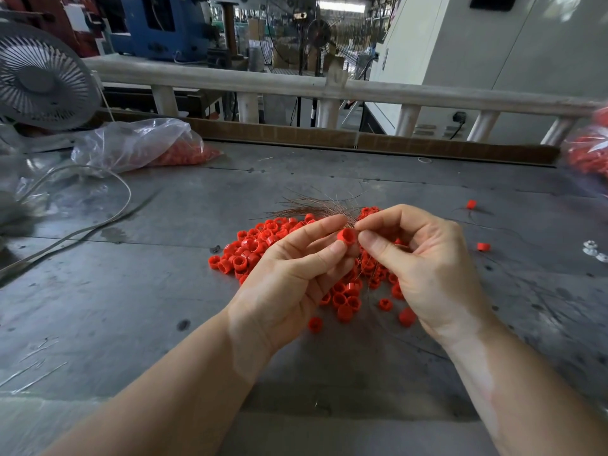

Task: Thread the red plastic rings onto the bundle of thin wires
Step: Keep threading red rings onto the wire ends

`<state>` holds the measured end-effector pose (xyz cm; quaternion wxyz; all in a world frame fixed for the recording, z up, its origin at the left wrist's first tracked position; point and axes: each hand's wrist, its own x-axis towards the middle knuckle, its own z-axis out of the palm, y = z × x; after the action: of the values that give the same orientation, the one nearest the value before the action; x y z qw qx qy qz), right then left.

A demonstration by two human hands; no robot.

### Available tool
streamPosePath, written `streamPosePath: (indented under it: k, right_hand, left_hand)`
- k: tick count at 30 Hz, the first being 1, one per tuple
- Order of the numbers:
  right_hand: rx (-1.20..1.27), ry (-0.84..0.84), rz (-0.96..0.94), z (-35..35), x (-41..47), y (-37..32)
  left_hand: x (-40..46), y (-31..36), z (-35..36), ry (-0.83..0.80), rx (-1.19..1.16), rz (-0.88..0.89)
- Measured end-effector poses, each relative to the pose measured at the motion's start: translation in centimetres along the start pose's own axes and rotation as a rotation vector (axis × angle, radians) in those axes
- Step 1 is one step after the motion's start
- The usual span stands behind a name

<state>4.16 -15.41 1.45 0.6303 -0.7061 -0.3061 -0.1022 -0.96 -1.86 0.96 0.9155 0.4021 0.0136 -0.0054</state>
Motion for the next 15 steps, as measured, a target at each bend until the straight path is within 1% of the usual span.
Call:
streamPosePath:
  k: [3, 5, 15]
  right_hand:
    - [0.082, -0.018, 0.006, -0.05, -0.03, 0.01]
    - [0.094, -0.026, 0.003, -0.07, -0.03, 0.04]
    - [0.025, -0.078, -0.004, -0.03, -0.11, 0.2]
  left_hand:
    - [0.07, -0.06, -0.02, -0.014, -0.006, 0.008]
    - [0.12, -0.1, -0.04, -0.021, -0.002, 0.02]
    - [0.19, -0.21, -0.27, -0.008, 0.035, 0.048]
